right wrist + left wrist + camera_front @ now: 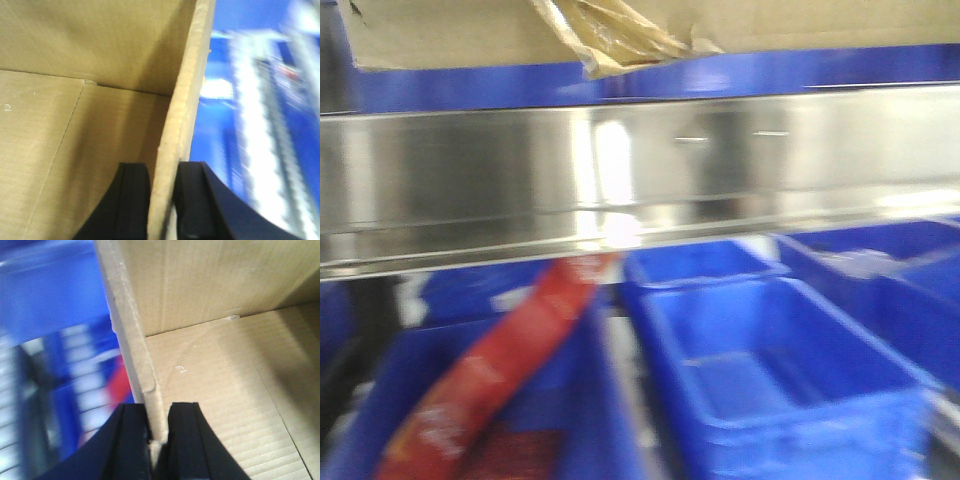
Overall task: Grab carton from right shelf to conveyor
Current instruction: 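Hold the carton with both grippers while driving to the conveyor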
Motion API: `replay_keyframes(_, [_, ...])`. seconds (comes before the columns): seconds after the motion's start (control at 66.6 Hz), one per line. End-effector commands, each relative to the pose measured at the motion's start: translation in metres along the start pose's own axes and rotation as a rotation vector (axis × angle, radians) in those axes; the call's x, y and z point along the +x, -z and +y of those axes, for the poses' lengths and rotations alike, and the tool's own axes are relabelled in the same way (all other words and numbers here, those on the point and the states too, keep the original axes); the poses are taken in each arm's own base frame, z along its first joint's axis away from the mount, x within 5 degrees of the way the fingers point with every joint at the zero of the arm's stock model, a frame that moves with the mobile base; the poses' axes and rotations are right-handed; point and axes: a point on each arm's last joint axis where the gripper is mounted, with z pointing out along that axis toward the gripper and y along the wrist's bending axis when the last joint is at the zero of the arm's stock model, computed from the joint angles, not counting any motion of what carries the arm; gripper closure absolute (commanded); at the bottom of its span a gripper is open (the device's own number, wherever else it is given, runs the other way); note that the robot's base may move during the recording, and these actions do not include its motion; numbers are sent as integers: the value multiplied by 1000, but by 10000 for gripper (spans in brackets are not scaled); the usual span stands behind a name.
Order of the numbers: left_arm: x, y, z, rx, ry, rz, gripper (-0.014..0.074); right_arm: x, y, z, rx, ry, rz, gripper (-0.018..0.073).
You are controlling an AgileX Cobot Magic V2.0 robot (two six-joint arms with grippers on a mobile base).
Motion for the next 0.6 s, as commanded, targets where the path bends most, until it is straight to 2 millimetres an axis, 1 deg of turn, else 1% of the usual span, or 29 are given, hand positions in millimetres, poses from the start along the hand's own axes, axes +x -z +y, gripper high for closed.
replay_keyframes(0.0, [0,7,-15,118,13,-19,613,-9,4,5,-39,-26,-101,628])
replay_keyframes(0.586, [-1,6,-12,79,-1,-32,613,-9,4,5,-39,-26,-101,628])
